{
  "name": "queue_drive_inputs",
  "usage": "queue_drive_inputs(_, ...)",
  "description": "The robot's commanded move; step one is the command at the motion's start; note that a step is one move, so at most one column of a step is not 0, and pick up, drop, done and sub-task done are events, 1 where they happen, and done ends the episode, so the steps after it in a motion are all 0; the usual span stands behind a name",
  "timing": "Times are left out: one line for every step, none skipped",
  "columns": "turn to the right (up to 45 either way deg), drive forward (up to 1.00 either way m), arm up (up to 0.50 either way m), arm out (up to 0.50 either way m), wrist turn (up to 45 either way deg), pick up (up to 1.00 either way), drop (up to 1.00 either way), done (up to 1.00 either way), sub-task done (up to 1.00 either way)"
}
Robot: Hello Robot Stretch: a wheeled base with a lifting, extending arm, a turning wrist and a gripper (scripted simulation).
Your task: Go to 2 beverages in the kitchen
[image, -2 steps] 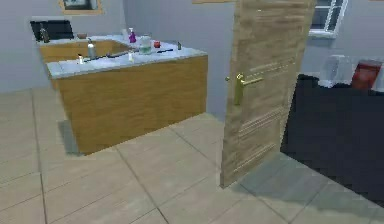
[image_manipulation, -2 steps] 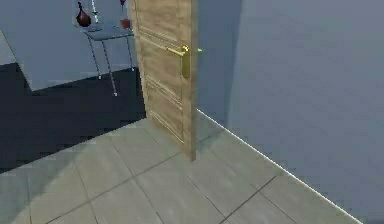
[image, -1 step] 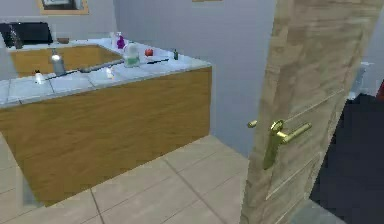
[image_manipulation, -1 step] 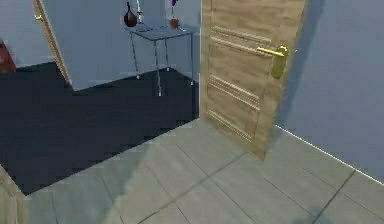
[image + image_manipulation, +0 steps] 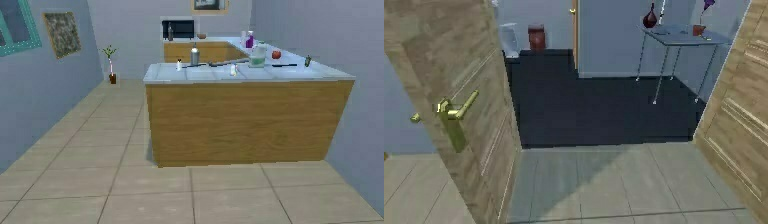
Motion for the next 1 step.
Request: queue_drive_inputs(0.0, 0.55, 0.0, 0.0, 0.0, 0.0, 0.0, 0.0, 0.0)
